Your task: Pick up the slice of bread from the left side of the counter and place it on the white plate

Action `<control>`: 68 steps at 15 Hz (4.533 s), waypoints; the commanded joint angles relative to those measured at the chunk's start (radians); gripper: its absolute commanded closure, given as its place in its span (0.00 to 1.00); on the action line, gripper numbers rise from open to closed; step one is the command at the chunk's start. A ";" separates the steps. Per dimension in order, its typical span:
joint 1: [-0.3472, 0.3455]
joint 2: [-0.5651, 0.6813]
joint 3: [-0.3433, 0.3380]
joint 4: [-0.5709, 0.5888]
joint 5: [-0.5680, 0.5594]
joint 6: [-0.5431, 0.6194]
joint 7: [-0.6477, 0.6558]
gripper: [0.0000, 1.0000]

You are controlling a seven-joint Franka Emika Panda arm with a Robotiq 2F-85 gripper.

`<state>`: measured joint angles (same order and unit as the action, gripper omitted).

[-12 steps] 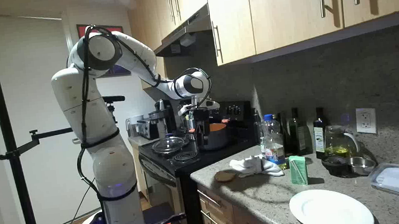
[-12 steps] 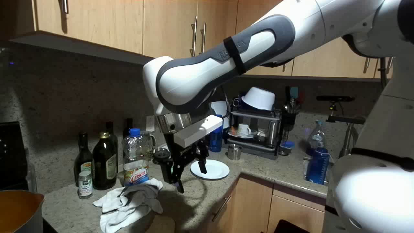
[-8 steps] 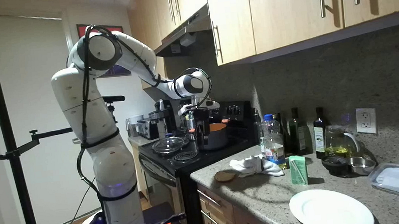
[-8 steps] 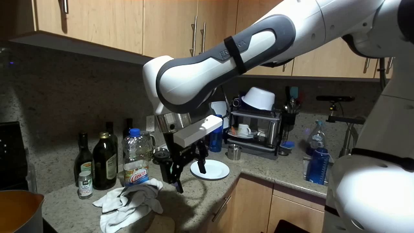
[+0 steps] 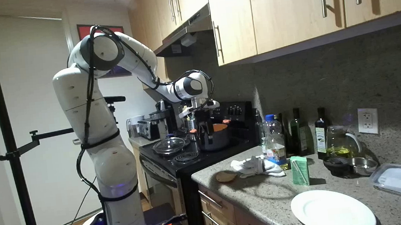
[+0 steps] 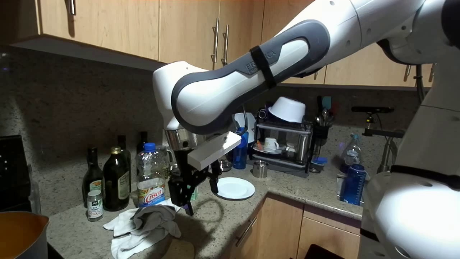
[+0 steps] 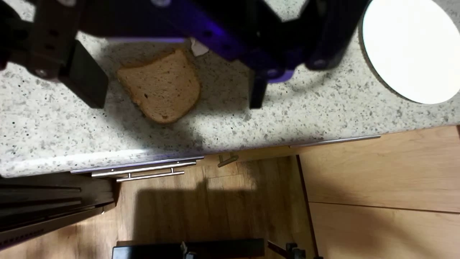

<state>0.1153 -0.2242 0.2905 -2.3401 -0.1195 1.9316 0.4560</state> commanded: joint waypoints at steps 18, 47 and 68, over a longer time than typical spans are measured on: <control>0.017 0.005 -0.017 -0.001 -0.003 0.000 0.002 0.00; 0.013 -0.002 -0.013 -0.020 -0.060 0.089 0.012 0.00; 0.108 0.218 0.002 0.241 -0.156 0.029 -0.192 0.00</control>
<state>0.1945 -0.0702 0.2854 -2.1501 -0.2795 1.9906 0.2812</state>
